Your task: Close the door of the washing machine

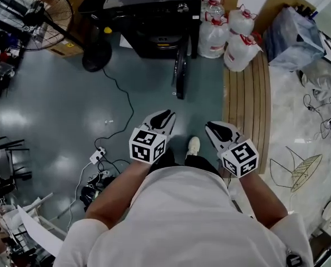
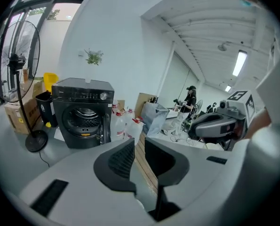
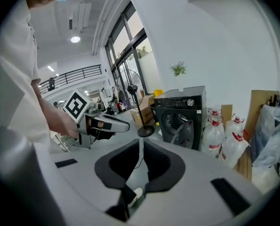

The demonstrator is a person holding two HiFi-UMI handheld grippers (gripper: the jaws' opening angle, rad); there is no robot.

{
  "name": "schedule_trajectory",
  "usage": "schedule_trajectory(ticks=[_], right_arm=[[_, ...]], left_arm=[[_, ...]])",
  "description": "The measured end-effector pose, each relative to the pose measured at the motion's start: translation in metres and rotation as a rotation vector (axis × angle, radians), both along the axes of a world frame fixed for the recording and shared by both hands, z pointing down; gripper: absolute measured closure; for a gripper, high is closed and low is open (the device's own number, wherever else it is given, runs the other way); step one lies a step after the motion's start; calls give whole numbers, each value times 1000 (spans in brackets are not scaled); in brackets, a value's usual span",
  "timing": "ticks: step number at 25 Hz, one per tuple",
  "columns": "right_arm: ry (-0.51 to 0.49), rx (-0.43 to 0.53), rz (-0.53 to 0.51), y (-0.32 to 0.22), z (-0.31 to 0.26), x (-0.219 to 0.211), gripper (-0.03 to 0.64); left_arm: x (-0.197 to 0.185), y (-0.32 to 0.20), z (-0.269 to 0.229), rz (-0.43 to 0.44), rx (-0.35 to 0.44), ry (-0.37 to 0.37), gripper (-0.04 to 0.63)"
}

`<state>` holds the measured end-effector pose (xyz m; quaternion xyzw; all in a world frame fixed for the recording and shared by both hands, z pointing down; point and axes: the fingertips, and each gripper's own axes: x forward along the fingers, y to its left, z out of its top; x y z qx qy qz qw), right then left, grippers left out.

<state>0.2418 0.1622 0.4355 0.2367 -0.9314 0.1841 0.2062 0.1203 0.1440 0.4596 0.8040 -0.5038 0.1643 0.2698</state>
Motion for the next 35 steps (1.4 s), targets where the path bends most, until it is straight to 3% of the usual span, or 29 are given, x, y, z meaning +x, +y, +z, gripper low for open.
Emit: schedule_trajectory(ticks=[8, 12, 19, 26, 35], right_arm=[[62, -39, 160, -61, 10, 7, 577], [69, -79, 253, -84, 8, -11, 578], [88, -127, 311, -115, 11, -46, 575], [147, -171, 348, -135, 13, -39, 576], [163, -203, 362, -154, 18, -36, 578]], left_arm=[[-15, -108, 60, 8, -71, -3, 518], [-31, -155, 93, 16, -118, -47, 518], [-32, -227, 146, 67, -141, -123, 518], [-19, -262, 194, 45, -260, -107, 501], [-16, -285, 219, 9, -325, -120, 484]])
